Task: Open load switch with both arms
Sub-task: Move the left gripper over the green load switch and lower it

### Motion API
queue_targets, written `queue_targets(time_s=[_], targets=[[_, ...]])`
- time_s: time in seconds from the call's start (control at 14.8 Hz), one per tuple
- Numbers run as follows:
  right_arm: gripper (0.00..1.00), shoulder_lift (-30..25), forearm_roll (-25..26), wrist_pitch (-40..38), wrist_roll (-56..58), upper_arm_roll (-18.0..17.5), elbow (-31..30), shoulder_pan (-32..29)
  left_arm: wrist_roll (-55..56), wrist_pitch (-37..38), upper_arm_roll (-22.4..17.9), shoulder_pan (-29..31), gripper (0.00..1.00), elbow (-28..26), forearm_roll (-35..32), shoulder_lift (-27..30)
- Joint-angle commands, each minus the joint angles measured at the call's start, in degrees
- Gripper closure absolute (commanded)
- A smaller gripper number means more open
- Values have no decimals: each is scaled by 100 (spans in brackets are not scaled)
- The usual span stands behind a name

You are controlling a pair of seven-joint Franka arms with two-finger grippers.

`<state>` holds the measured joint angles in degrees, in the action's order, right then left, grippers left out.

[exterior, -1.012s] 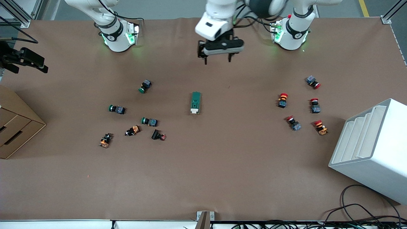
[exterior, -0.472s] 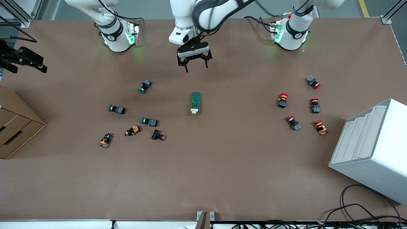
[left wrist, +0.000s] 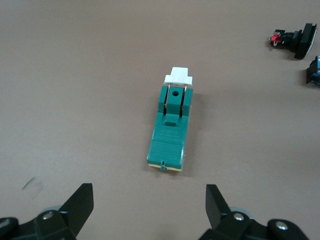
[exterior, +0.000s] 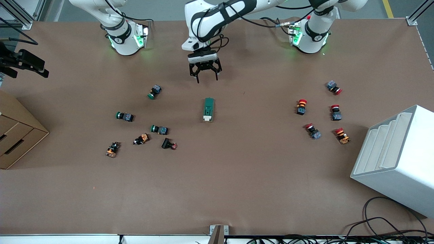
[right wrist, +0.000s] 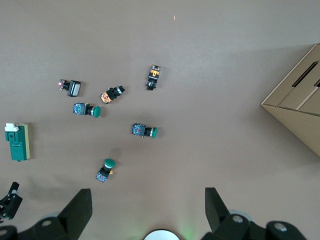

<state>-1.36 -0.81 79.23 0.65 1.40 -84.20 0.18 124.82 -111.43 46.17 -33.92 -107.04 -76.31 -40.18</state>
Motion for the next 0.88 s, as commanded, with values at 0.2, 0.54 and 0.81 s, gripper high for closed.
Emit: queue_targets(time_s=[0.2, 0.54, 0.81], targets=[[0, 591, 45, 338, 94, -44, 0, 8, 866, 77, -292, -272, 1, -142, -1139, -305], [0, 706, 46, 409, -676, -44, -158, 323, 1633, 112, -810, -614, 1, -283, -2291, -578], [0, 1093, -25, 426, -2652, -44, -141, 938, 1668, 121, -1714, -1405, 1, -248, -2432, -640]])
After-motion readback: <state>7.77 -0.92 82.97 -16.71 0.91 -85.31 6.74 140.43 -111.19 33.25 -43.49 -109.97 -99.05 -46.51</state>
